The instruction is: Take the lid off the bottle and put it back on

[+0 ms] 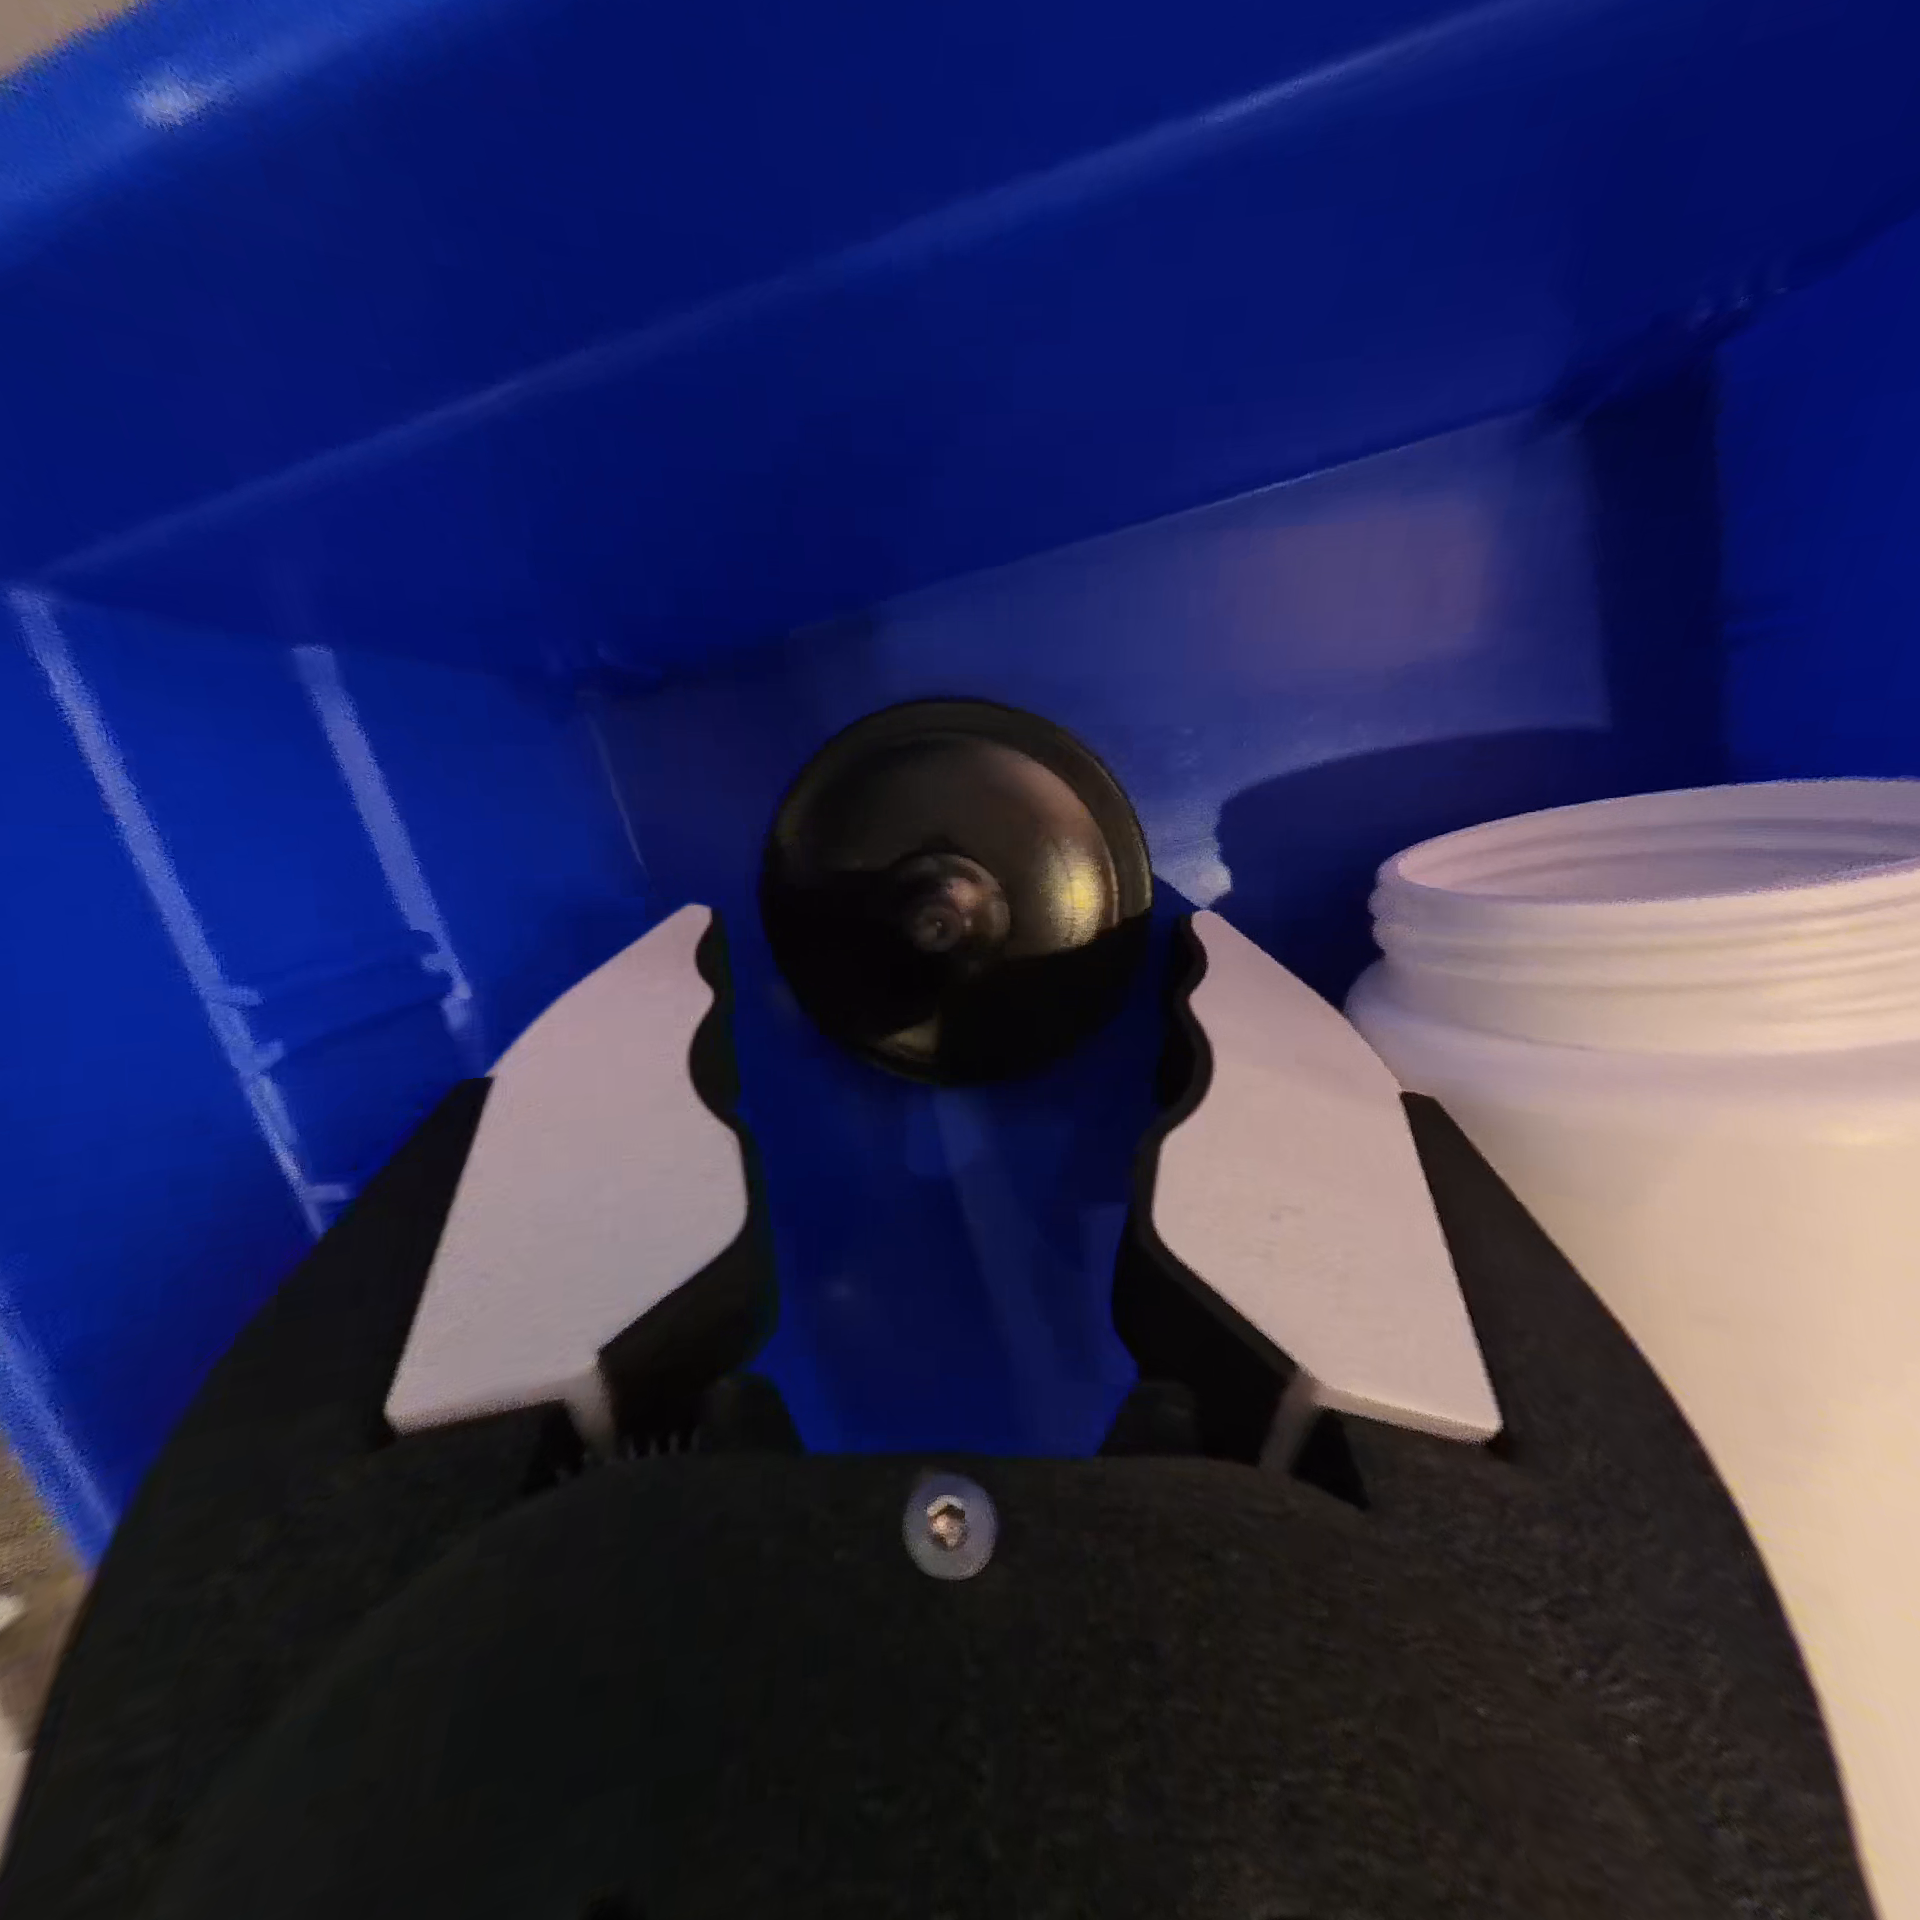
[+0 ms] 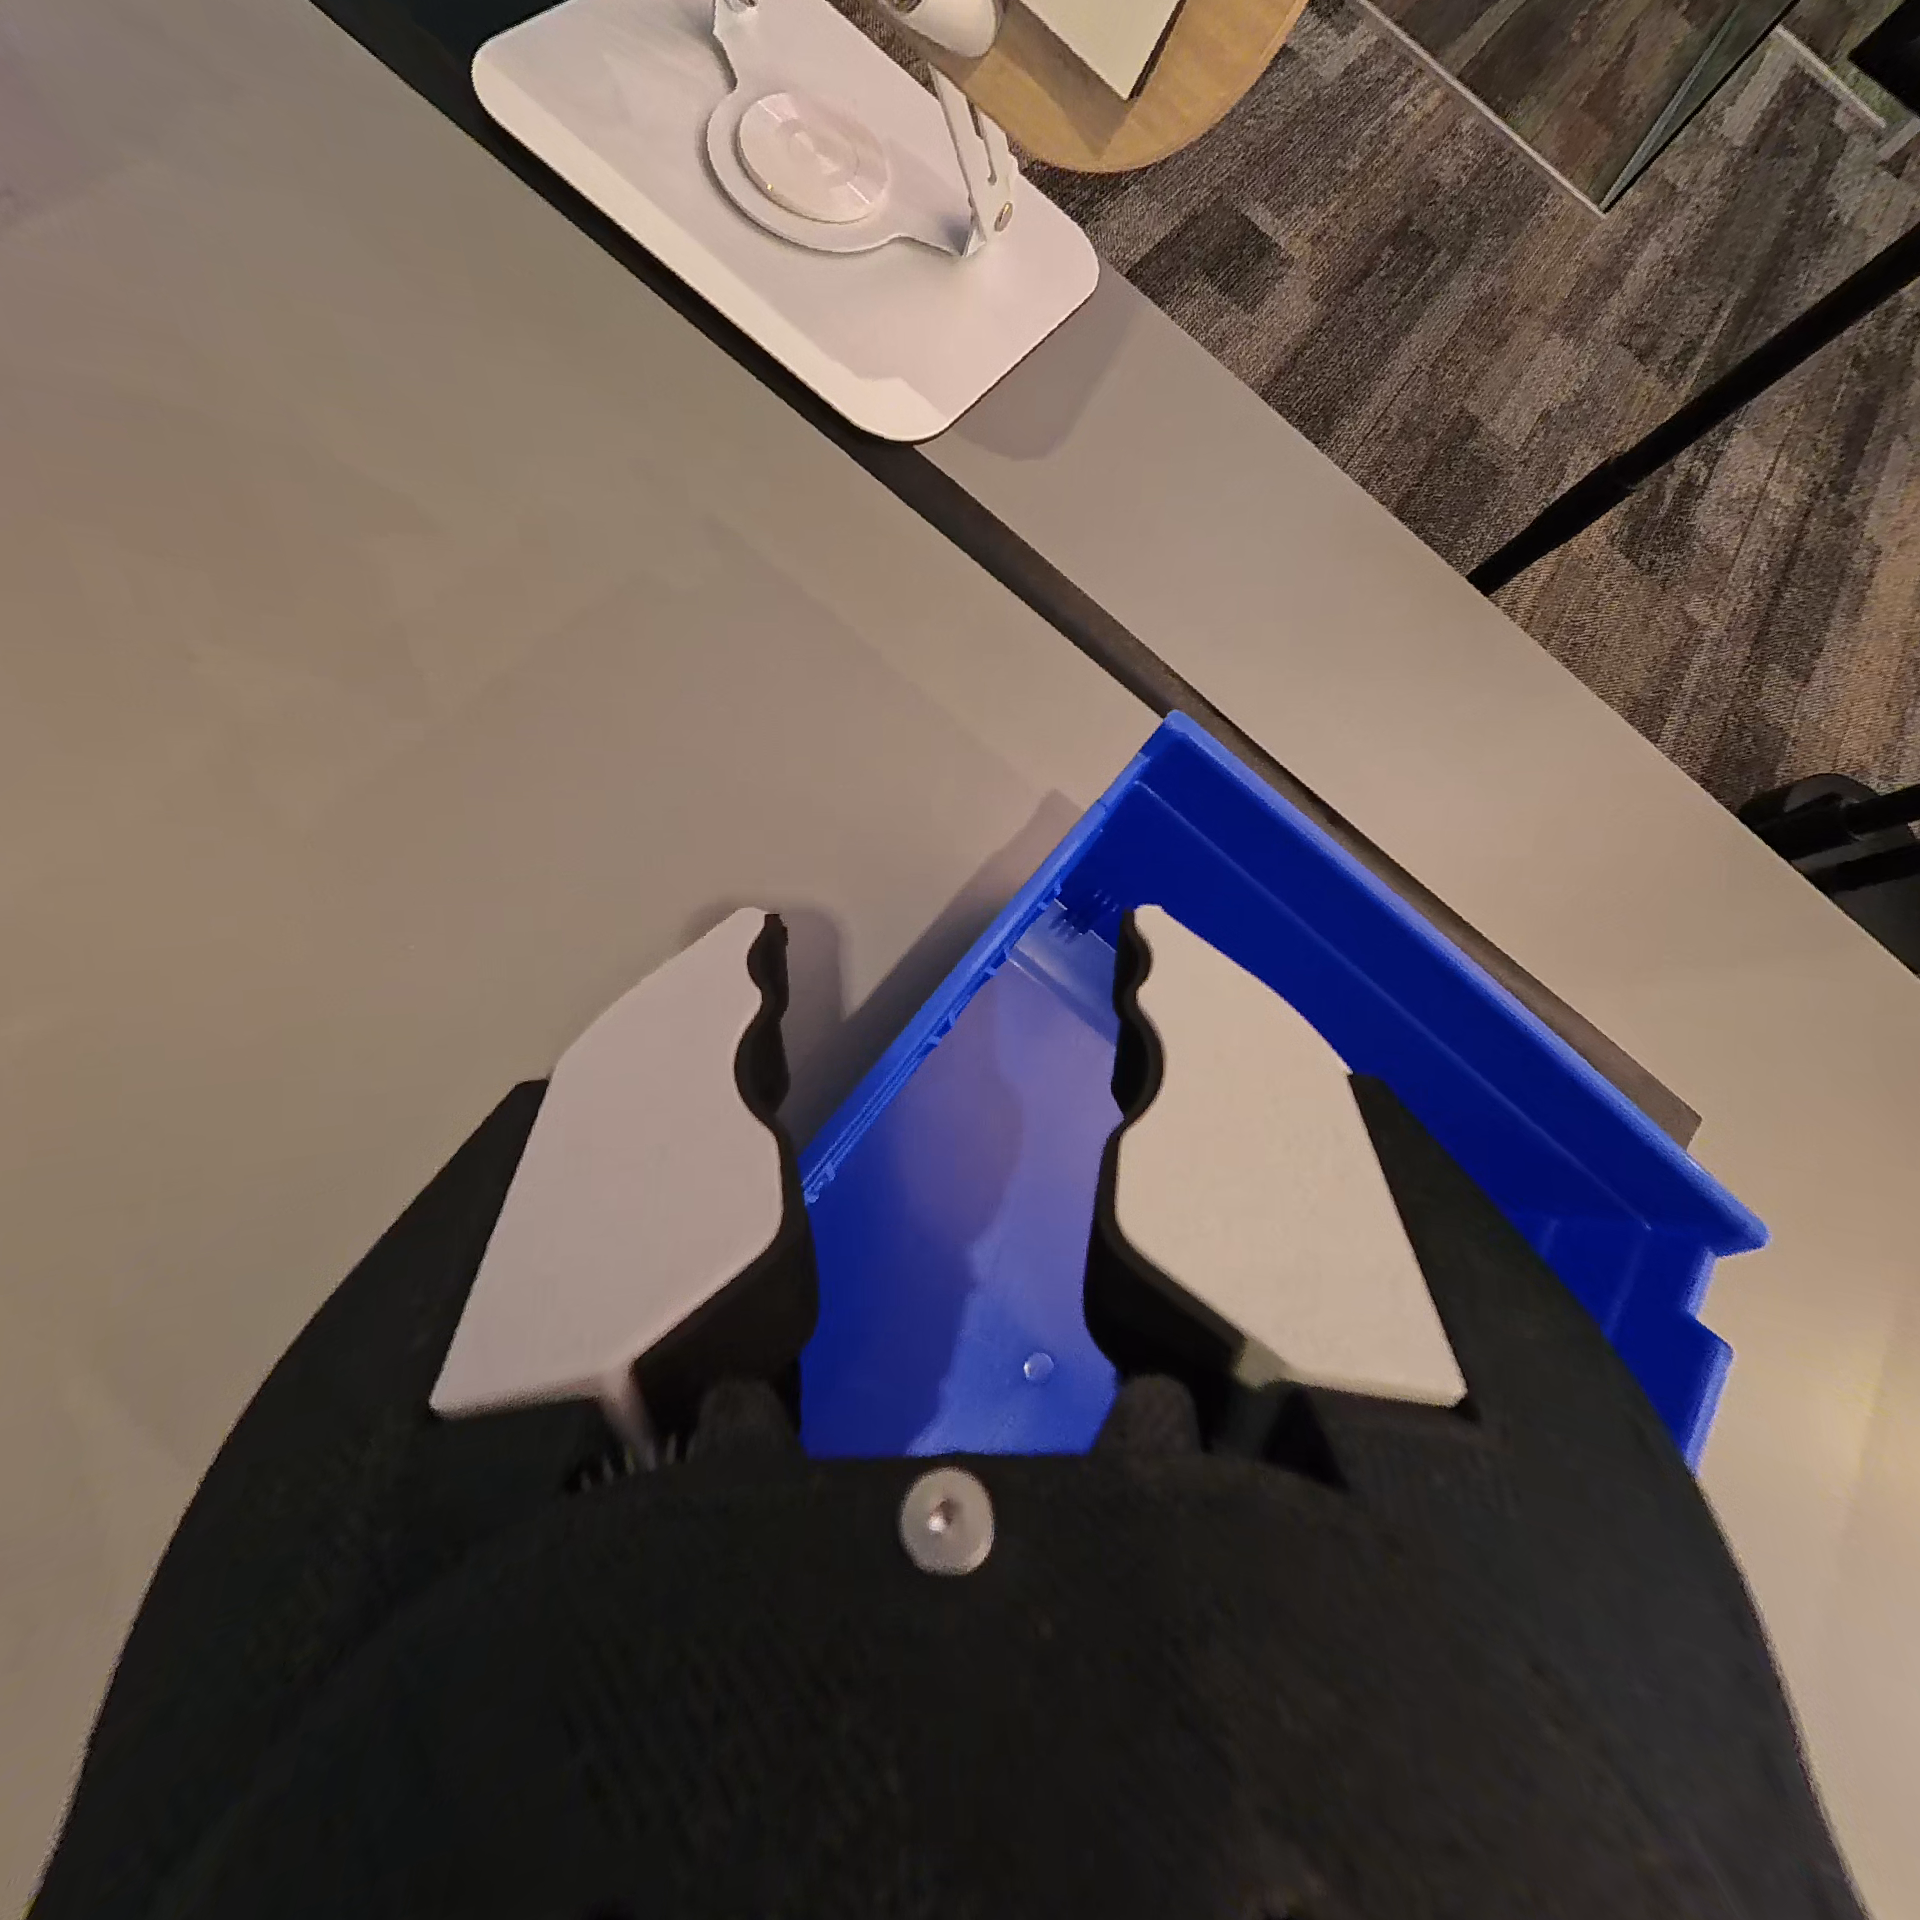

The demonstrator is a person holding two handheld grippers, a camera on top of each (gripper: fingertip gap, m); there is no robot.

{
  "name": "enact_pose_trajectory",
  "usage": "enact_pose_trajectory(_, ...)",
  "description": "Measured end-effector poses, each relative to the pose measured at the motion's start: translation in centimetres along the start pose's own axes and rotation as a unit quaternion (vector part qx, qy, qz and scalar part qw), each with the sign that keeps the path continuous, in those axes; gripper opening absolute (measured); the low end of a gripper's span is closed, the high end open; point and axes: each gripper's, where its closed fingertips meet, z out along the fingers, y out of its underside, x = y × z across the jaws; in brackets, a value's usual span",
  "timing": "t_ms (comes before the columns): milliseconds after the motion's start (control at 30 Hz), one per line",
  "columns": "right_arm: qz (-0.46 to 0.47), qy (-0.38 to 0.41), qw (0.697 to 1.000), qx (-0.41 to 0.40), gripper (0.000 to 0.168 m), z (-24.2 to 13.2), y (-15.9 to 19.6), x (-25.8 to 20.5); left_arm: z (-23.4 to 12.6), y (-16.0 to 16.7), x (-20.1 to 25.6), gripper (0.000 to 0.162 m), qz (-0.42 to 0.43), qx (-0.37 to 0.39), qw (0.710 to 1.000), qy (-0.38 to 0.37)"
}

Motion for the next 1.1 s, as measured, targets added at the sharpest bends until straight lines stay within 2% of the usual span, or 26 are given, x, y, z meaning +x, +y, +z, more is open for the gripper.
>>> enact_pose_trajectory(67,-0.002,0.001,1.000,-0.001,0.062,0.0,0.0,0.0,0.0,0.1,0.3,0.070,-0.009,-0.001,1.000,0.020)
enact_pose_trajectory(233,-0.004,0.003,1.000,0.000,0.062,-0.1,0.0,0.1,-0.9,-0.1,-0.6,0.070,0.006,0.005,1.000,-0.020)
enact_pose_trajectory(333,-0.007,0.008,1.000,-0.001,0.062,-0.3,0.0,0.3,-3.8,-1.0,-1.4,0.070,-0.004,0.043,0.998,-0.054)
enact_pose_trajectory(433,-0.008,0.014,1.000,-0.001,0.062,-0.5,0.0,0.6,-9.2,-2.5,-1.0,0.069,-0.016,0.113,0.990,-0.081)
enact_pose_trajectory(500,-0.007,0.019,1.000,-0.001,0.062,-0.7,0.0,0.9,-13.5,-4.4,2.4,0.070,-0.005,0.190,0.980,-0.056)
enact_pose_trajectory(567,-0.004,0.023,1.000,0.000,0.063,-0.8,0.0,1.2,-17.0,-6.4,8.7,0.070,0.042,0.266,0.963,0.005)
enact_pose_trajectory(667,0.003,0.027,1.000,-0.003,0.063,-0.8,0.4,1.7,-19.1,-7.4,19.6,0.069,0.160,0.326,0.930,0.054)
enact_pose_trajectory(767,0.004,0.026,1.000,-0.010,0.063,-0.7,0.6,1.8,-17.7,-6.5,30.8,0.069,0.247,0.339,0.898,0.135)
enact_pose_trajectory(867,-0.004,0.026,0.999,-0.018,0.063,-0.5,0.7,1.6,-13.3,-4.5,38.2,0.069,0.282,0.293,0.889,0.211)
enact_pose_trajectory(967,-0.010,0.025,0.999,-0.027,0.062,-0.3,1.0,1.3,-9.2,-2.6,41.5,0.069,0.293,0.220,0.894,0.257)
enact_pose_trajectory(1100,-0.015,0.023,0.999,-0.040,0.063,0.1,1.3,1.2,-7.2,-2.1,42.2,0.069,0.321,0.195,0.895,0.239)
